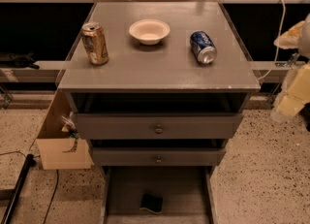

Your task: Pick sponge from bottom drawer and place on counter

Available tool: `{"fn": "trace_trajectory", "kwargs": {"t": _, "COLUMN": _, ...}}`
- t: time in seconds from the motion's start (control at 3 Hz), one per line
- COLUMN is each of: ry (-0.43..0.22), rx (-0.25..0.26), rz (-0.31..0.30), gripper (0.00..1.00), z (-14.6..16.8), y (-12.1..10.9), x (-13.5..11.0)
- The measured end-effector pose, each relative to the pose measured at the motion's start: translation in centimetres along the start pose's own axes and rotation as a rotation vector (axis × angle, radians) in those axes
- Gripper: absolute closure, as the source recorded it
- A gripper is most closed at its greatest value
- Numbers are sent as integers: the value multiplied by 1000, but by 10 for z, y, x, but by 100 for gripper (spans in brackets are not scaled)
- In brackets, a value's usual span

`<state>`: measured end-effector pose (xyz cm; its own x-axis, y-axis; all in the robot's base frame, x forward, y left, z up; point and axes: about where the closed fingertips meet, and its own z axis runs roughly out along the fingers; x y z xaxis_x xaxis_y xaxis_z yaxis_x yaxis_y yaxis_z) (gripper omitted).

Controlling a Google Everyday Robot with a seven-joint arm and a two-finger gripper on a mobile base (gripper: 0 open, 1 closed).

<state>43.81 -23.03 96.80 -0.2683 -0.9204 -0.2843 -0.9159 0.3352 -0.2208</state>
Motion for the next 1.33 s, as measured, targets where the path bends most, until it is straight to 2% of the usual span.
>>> {"fn": "trace_trajectory", "kwargs": {"t": 0.33, "ry": -113, "rx": -45, "rz": 129, "gripper": 0, "z": 20, "y": 4, "x": 34}}
{"fn": "trace_trajectory", "kwargs": {"t": 0.67, "ry": -170, "rx": -82, "rz": 210, "gripper": 0, "z": 41, "y": 11, "x": 59}}
{"fn": "trace_trajectory", "kwargs": {"t": 1.0, "ry": -186, "rx": -124, "rz": 241, "gripper": 0, "z": 67, "y": 22, "x": 75}}
{"fn": "trace_trajectory", "kwargs": {"t": 1.33, "ry": -172, "rx": -174, "rz": 244, "gripper": 0, "z": 96, "y": 33, "x": 85}}
